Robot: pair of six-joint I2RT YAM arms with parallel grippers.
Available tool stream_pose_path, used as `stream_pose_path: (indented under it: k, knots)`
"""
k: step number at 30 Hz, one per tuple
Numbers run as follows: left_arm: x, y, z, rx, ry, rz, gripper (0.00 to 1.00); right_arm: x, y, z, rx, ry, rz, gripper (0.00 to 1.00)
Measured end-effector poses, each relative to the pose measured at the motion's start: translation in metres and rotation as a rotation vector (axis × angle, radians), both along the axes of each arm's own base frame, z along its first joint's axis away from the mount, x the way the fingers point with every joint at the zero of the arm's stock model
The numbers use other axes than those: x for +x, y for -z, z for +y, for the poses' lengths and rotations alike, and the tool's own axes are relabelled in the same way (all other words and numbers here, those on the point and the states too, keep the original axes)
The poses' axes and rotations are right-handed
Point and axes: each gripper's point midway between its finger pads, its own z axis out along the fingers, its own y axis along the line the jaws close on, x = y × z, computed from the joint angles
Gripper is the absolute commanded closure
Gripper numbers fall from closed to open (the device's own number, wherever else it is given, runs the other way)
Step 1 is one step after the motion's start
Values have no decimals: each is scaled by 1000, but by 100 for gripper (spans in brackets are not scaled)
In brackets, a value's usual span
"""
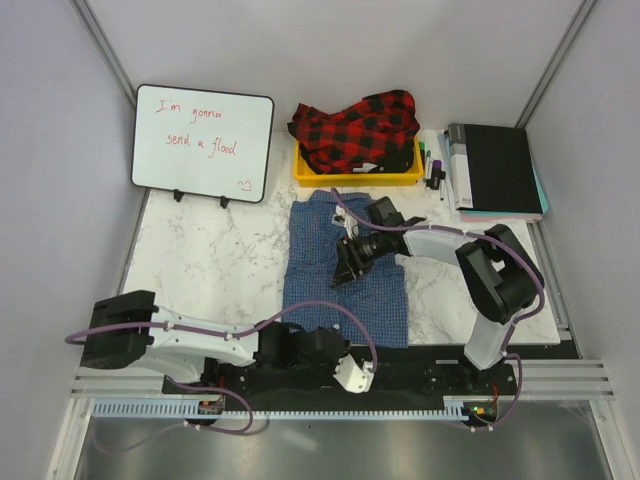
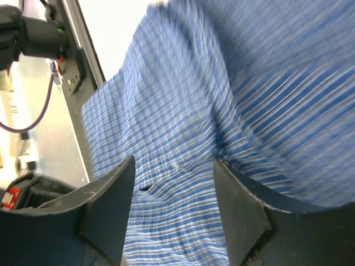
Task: Fold and stack the long sleeve shirts
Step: Fold the shirt
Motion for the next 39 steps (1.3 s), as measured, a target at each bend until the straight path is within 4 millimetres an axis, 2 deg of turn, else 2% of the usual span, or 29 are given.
stream_pose_path:
  k: [3, 6, 9, 12, 14, 16, 19, 21, 24, 27, 28, 30, 34, 39]
  knots:
    - [-19, -19, -6, -9, -1, 79, 98, 20, -28, 0, 16, -5, -96, 34]
    - [-39, -37, -8, -5, -5, 168, 98, 64, -59, -6, 24, 22, -238, 33]
    - [-52, -52, -8, 7, -19, 247, 98, 108, -75, -22, 4, 66, -346, 33]
    - [-65, -65, -5, 30, -23, 336, 98, 148, -67, -38, -43, 102, -406, 34]
    - [-74, -74, -5, 35, -21, 385, 98, 163, -55, -45, -74, 111, -414, 34]
    - [-84, -87, -6, 38, -12, 443, 98, 169, -38, -49, -101, 104, -399, 36]
    - [-96, -109, -11, 18, 7, 516, 98, 164, -17, -48, -126, 75, -363, 40]
    - [-97, -121, -15, -4, 8, 543, 98, 161, -9, -47, -134, 57, -353, 42]
    - [-85, -135, -18, -35, -21, 574, 98, 154, 1, -44, -141, 24, -348, 48]
    - [-51, -139, -18, -64, -98, 571, 98, 145, 8, -44, -142, 1, -336, 52]
    - [-41, -138, -17, -69, -120, 566, 98, 142, 11, -44, -141, -7, -329, 56]
    - [-15, -134, -14, -71, -172, 553, 98, 135, 15, -45, -134, -19, -313, 60]
    - [31, -120, -7, -68, -233, 518, 98, 125, 18, -43, -106, -45, -292, 60]
    - [73, -97, 3, -60, -248, 461, 98, 119, 16, -39, -69, -72, -288, 61]
